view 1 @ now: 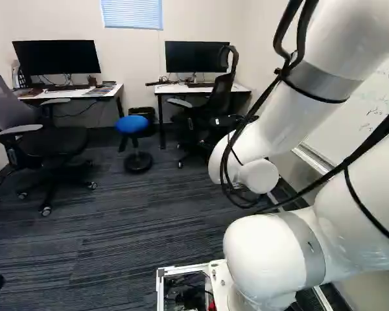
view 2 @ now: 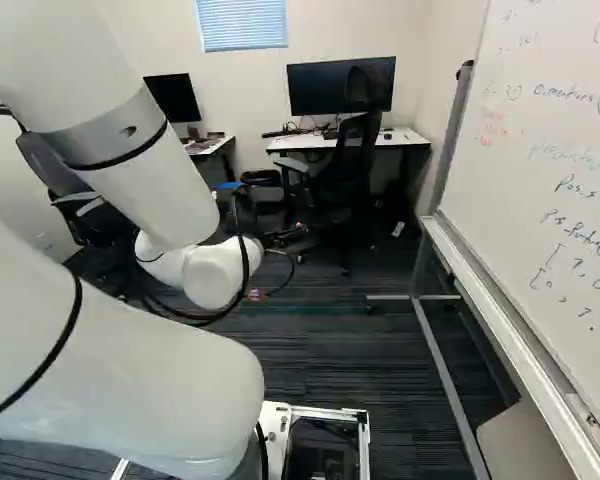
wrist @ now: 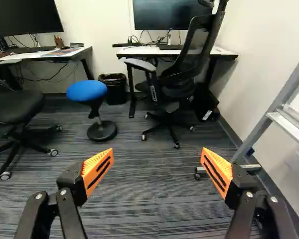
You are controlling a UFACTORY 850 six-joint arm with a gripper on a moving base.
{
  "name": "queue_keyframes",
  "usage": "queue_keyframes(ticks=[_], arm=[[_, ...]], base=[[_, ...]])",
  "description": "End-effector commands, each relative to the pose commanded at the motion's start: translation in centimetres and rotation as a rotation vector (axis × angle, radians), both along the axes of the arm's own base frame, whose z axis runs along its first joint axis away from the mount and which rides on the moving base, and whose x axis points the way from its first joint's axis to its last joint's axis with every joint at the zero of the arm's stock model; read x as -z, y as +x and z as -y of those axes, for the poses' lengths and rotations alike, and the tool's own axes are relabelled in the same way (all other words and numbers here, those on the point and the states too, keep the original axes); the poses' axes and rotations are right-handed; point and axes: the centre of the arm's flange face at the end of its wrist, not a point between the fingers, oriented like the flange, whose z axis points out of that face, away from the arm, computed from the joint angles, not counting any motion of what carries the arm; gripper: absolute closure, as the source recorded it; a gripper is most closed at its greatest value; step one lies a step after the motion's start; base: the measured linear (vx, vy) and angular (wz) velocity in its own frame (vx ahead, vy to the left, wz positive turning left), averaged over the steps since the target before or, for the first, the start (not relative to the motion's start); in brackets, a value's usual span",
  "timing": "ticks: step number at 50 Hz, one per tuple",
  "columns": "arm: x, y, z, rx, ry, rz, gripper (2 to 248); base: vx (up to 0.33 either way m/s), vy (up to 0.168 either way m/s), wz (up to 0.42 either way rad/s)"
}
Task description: Open the door and move inside
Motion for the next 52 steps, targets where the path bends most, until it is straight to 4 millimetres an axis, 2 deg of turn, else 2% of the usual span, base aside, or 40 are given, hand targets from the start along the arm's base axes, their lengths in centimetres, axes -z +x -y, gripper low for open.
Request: queue_keyframes(ticks=[23,52], arm=[[-0.02,0.16,0.00,0.000,0.000,-0.001,3],[-0.05,0.32,0.00,0.000,0.000,-0.002,3]], base=[[0.148,0.001,-0.012],[0.000,0.000,-0.001]])
